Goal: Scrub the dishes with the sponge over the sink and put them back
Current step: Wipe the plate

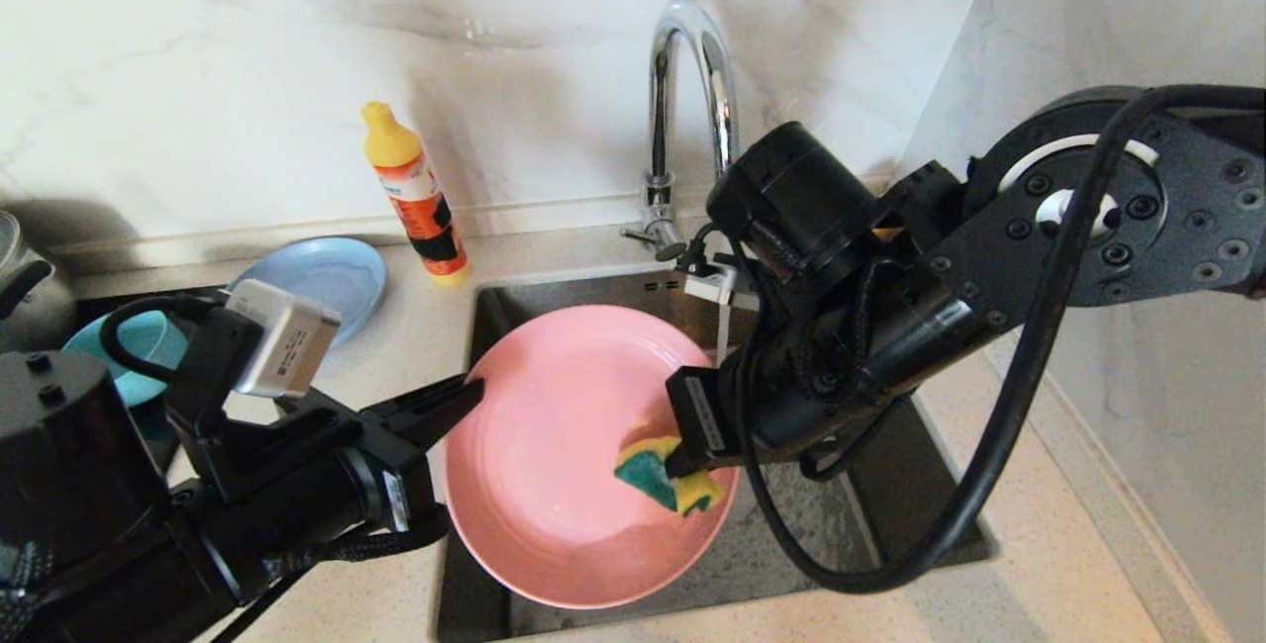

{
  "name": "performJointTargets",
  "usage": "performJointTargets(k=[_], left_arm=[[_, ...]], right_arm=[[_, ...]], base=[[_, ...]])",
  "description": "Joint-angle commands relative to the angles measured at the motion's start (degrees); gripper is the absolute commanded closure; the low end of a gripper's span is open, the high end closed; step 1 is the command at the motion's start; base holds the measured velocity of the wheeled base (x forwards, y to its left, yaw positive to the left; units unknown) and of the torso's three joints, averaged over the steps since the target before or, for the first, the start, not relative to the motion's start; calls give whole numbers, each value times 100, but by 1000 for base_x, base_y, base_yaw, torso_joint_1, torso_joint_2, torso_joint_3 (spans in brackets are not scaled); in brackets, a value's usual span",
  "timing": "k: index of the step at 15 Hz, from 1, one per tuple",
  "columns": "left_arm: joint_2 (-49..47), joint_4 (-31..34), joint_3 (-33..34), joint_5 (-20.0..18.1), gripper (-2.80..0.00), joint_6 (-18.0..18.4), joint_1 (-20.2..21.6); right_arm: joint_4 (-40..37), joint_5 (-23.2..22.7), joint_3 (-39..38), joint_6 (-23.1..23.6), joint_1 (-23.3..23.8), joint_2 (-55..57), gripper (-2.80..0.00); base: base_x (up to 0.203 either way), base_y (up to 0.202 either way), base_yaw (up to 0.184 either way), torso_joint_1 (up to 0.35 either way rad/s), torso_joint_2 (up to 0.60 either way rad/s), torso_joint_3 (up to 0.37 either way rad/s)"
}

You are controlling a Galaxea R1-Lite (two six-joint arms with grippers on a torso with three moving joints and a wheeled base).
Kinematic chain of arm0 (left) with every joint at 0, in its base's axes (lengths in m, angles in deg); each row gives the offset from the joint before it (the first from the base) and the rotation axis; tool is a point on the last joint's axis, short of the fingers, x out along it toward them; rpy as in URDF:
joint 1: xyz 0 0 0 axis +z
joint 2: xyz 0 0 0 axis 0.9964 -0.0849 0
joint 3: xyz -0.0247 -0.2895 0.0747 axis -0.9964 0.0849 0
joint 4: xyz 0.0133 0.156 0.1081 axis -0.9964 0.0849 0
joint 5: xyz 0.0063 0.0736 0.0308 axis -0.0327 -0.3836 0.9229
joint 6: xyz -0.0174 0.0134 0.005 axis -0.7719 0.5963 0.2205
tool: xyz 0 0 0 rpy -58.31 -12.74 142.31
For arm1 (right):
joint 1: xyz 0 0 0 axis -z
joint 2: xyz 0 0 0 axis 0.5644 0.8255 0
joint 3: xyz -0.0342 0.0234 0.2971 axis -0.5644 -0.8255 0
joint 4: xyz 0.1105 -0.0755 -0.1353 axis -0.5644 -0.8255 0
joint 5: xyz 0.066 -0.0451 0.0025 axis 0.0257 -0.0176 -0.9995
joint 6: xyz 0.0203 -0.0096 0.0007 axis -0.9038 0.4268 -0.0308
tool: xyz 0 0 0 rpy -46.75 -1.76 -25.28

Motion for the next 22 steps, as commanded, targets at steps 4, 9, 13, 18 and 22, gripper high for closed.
performJointTargets(k=[4,9,13,18,22], left_arm=[[-47,-20,-40,42,0,-37,2],[-16,-20,162,125,0,-256,-7],[85,-20,145,253,0,-265,-7],[190,16,-4,330,0,-274,2],[166,48,-143,339,0,-282,28]], right_arm=[[242,24,422,-123,-525,463,0],[1096,52,423,-130,-608,489,0],[1404,60,431,-130,-235,327,0],[704,52,356,-126,269,-201,0],[323,-1,-321,-114,161,-433,0]], base=[[0,0,0,0,0,0],[0,0,0,0,0,0],[0,0,0,0,0,0],[0,0,0,0,0,0],[0,0,0,0,0,0]])
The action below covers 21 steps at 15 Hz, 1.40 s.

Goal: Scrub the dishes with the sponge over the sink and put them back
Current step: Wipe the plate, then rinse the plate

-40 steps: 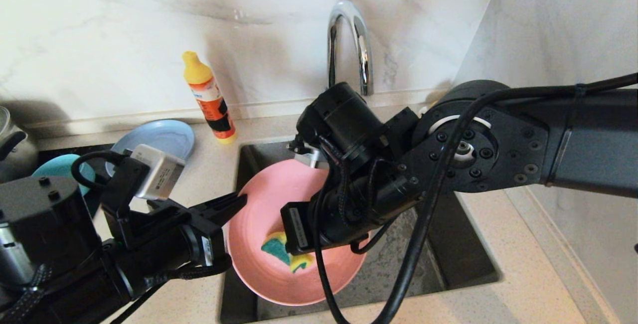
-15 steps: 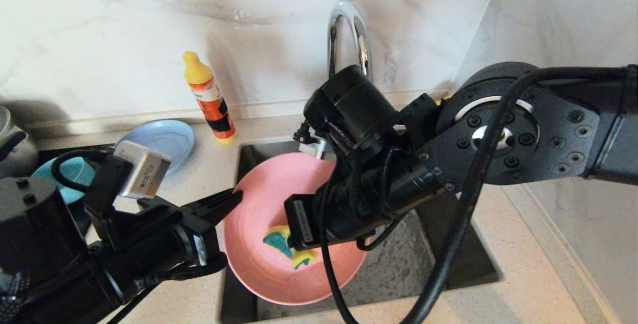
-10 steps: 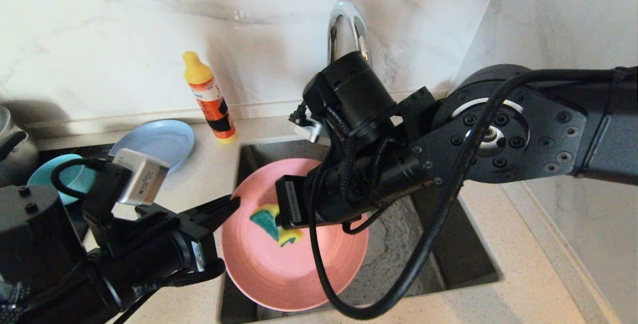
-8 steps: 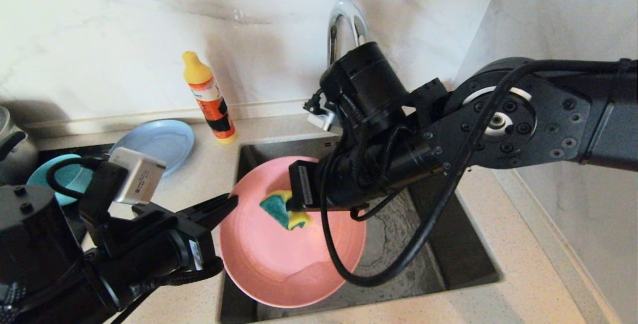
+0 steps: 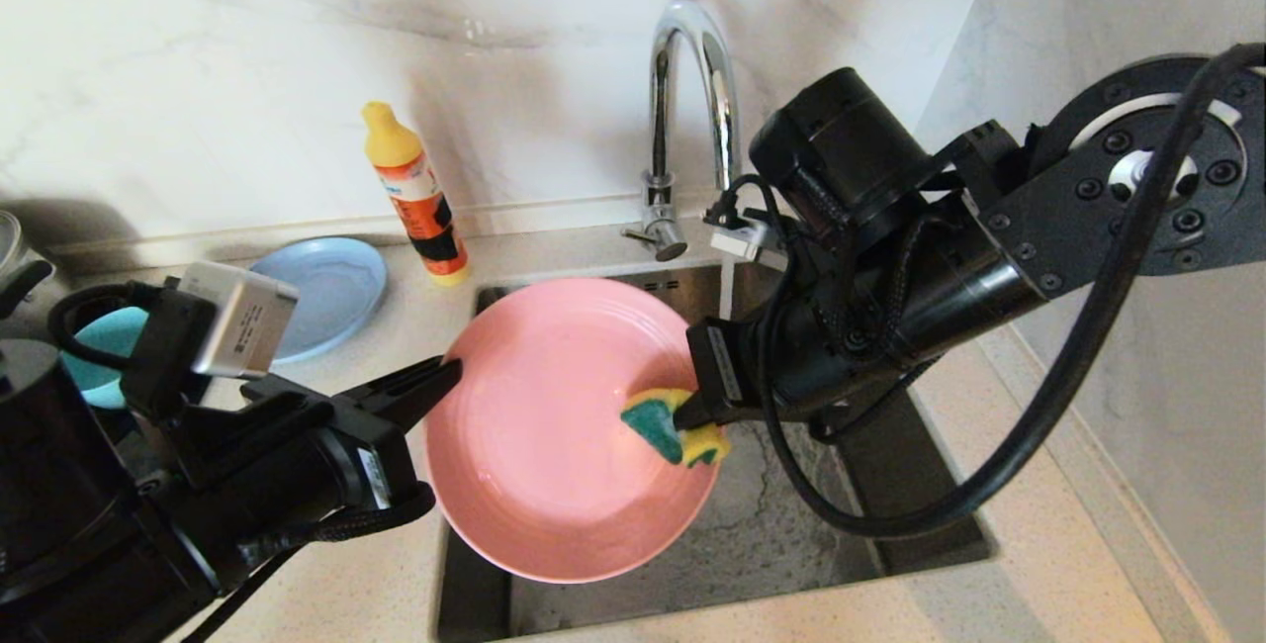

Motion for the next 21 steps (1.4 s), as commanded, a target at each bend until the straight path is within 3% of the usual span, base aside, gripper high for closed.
performJointTargets(k=[1,4,8,12,16,21], left_arm=[[-57,-18,-79,5,0,-19,28],[-384,-30,-229,109,0,-240,38],[-1020,-28,-721,151,0,-627,38],[-1903,156,-1446,138,0,-1410,65],[-2957,336,-2272,97,0,-1561,73],[-3996,467,-3287,74,0,-1714,55]], right_arm=[[-35,-16,-393,-35,-250,-162,0],[-5,7,-409,-223,-773,-338,0],[-143,12,368,-266,-588,-1208,0],[-356,-10,324,-224,296,-2497,0],[-431,-156,-969,-209,1569,-3586,0],[-65,-183,-2612,-193,2349,-4585,0]], base=[[0,0,0,0,0,0],[0,0,0,0,0,0],[0,0,0,0,0,0],[0,0,0,0,0,0],[0,0,0,0,0,0],[0,0,0,0,0,0]])
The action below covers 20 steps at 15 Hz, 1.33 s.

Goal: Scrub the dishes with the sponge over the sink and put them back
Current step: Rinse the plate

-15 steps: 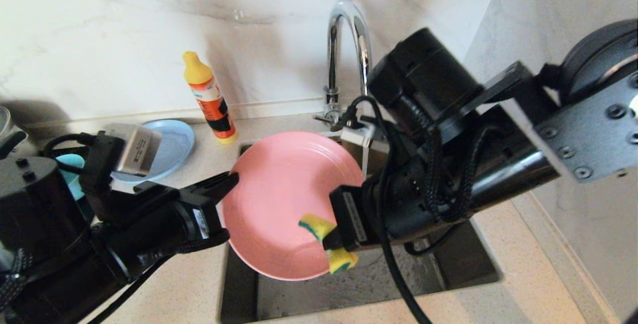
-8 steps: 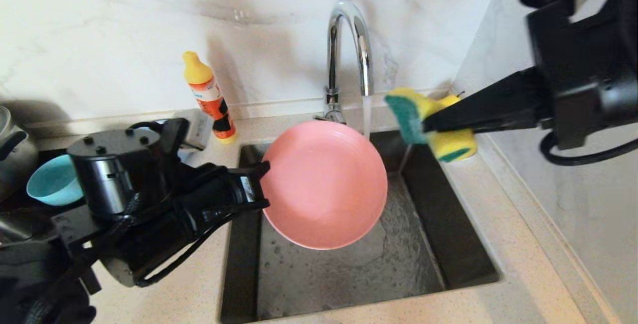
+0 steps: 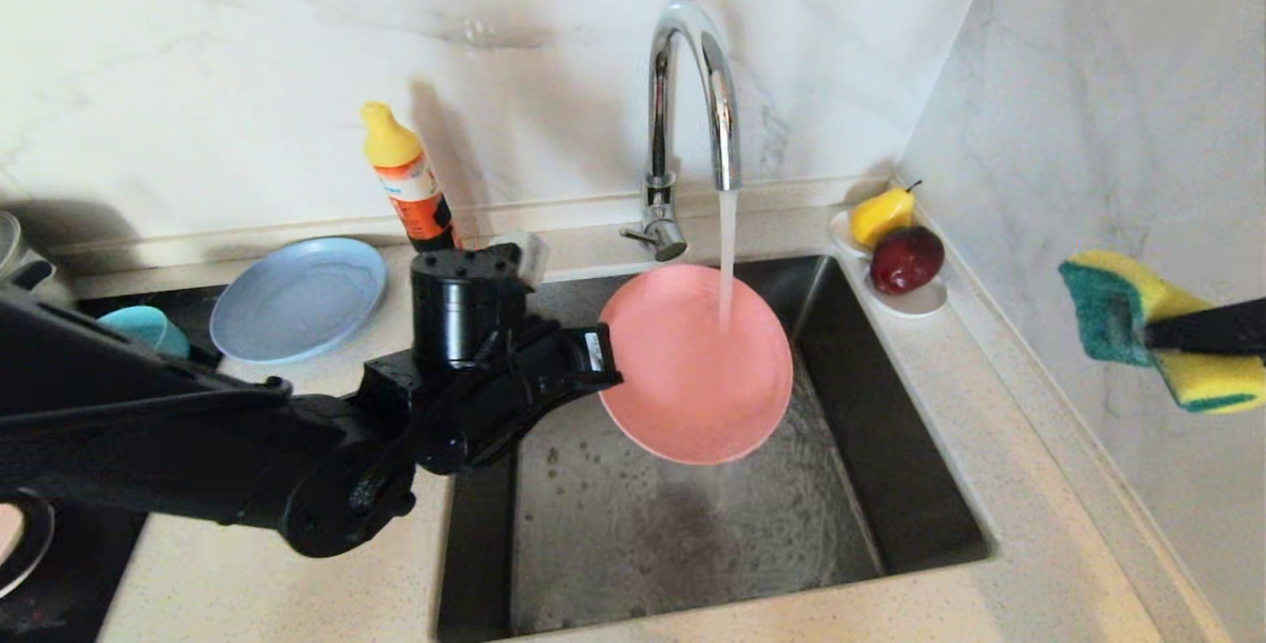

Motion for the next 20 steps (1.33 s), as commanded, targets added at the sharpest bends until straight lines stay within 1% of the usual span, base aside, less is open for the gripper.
performJointTargets(k=[1,3,5,6,9,10,12,14,16,18,19,20], left_arm=[[-746,10,-596,5,0,-167,-27],[-1025,401,-1170,0,0,-345,-38],[-1230,736,-1621,-97,0,-518,-51],[-1297,770,-1734,-157,0,-566,-99],[-1451,782,-1956,-172,0,-581,-276],[-1499,776,-1956,-172,0,-593,-291],[-1522,775,-1922,-172,0,-738,-321],[-1522,782,-1912,-168,0,-875,-360],[-1510,787,-1883,-97,0,-882,-391],[-1338,877,-1788,52,0,-816,-331],[-1178,920,-1694,130,0,-693,-176],[-977,920,-1533,178,0,-495,22]], right_arm=[[152,-9,-600,-14,171,-529,0],[398,-10,-906,-15,204,-625,0],[427,-1,-1022,-8,215,-612,0],[502,-2,-1073,-5,245,-596,0],[748,-17,-1267,52,269,-554,0],[808,-24,-1343,57,270,-541,0],[978,-61,-1491,57,270,-555,0],[984,-62,-1517,57,279,-591,0],[990,-62,-1575,57,288,-620,0],[995,-68,-1631,57,297,-626,0],[998,-71,-1659,57,297,-617,0],[998,-71,-1688,57,297,-600,0]], base=[[0,0,0,0,0,0],[0,0,0,0,0,0],[0,0,0,0,0,0],[0,0,0,0,0,0],[0,0,0,0,0,0],[0,0,0,0,0,0],[0,0,0,0,0,0],[0,0,0,0,0,0],[0,0,0,0,0,0],[0,0,0,0,0,0],[0,0,0,0,0,0],[0,0,0,0,0,0]])
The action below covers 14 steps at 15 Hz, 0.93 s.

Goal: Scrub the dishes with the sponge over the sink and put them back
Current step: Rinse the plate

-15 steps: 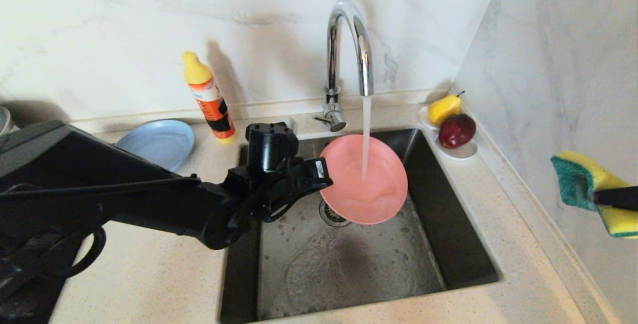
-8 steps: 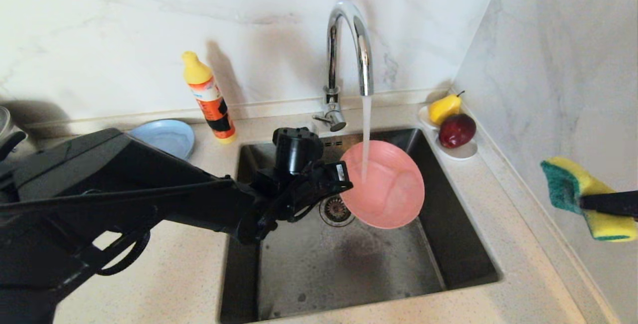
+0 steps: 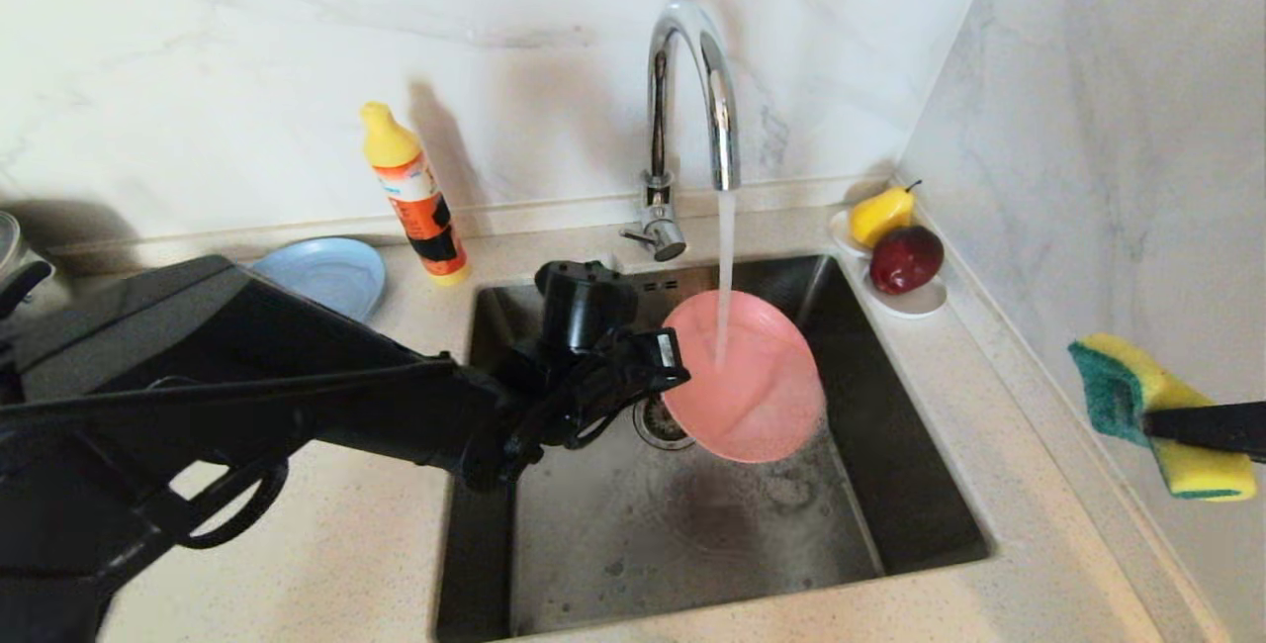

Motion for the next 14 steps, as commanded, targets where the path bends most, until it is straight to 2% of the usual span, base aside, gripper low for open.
performJointTargets(k=[1,3,5,6,8,10,12,14], left_arm=[[565,-39,363,70,0,358,445],[972,-49,704,292,0,791,815],[1176,-104,955,986,0,1554,1152],[1251,-374,1089,1163,0,1825,1258],[1294,-1189,1326,1279,0,2518,1399],[1263,-2259,1630,1437,0,3159,1451],[1218,-2854,1905,1495,0,3533,1462],[1261,-2881,1924,1489,0,3603,1463]], right_arm=[[-7,-16,-110,-19,-3,32,0],[160,-31,-281,-19,-3,60,0],[269,-53,-419,-5,-3,119,0],[271,-53,-452,-10,-3,135,0],[280,-59,-515,-19,-3,153,0],[262,-62,-543,-28,-3,92,0],[280,-55,-569,-28,-3,100,0],[280,-53,-613,-28,-3,85,0]], base=[[0,0,0,0,0,0],[0,0,0,0,0,0],[0,0,0,0,0,0],[0,0,0,0,0,0],[0,0,0,0,0,0],[0,0,0,0,0,0],[0,0,0,0,0,0],[0,0,0,0,0,0]])
